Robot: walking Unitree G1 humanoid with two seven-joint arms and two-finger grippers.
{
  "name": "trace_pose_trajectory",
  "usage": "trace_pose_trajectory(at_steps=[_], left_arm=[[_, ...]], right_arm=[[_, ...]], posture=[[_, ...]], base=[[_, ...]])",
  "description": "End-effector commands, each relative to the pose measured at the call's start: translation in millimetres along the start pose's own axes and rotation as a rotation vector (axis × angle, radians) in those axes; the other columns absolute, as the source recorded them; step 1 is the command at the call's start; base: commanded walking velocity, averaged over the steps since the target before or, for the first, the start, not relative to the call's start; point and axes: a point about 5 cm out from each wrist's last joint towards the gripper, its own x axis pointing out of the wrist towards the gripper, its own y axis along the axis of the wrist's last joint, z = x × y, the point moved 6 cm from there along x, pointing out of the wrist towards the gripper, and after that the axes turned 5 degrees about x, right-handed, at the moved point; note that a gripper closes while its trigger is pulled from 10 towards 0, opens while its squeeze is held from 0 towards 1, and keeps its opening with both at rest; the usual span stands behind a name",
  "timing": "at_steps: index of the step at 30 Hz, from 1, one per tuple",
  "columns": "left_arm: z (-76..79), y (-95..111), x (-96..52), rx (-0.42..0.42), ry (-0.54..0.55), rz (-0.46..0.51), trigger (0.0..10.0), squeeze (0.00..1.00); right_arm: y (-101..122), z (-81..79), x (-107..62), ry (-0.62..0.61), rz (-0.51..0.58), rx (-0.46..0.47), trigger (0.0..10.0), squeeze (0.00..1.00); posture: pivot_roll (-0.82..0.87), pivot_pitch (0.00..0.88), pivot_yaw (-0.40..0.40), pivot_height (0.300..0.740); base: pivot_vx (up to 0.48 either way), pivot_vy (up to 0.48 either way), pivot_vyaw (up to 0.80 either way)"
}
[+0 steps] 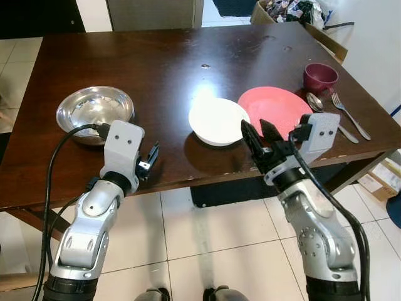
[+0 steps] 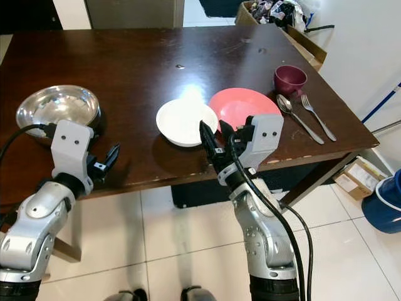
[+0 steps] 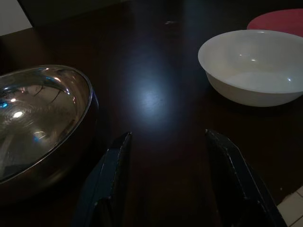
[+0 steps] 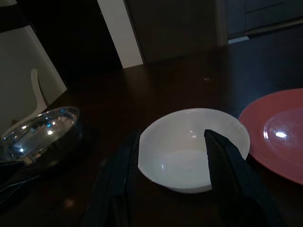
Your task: Setting the table
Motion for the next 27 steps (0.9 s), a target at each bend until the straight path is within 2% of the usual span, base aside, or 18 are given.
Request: trace_pose_trajectory(at_steps=[1, 13, 27], left_arm=[[0.4, -7.0, -2.9, -0.013, 0.004, -0.025, 10.0, 0.00], [-0.4, -5.7, -3.3, -0.013, 0.013, -0.020, 10.0, 0.00], [-1.1, -5.1, -2.3, -0.009, 0.014, -0.017, 10.0, 0.00]], right_arm=[[-6.0, 0.2, -2.8, 0.000, -0.025, 0.004, 10.0, 0.00], [-8.8, 1.4, -1.3, -0.015, -0.027, 0.063, 10.0, 0.00], [-6.9, 4.6, -1.2, -0.026, -0.021, 0.080, 10.0, 0.00]], posture=[[-0.09, 0.066, 0.021, 0.740], [-0.08, 0.065, 0.017, 0.740], [-0.09, 0.064, 0.022, 0.740]], base=[[-0.428, 0.000, 0.00], [-0.450, 0.000, 0.00], [-0.449, 0.000, 0.00]])
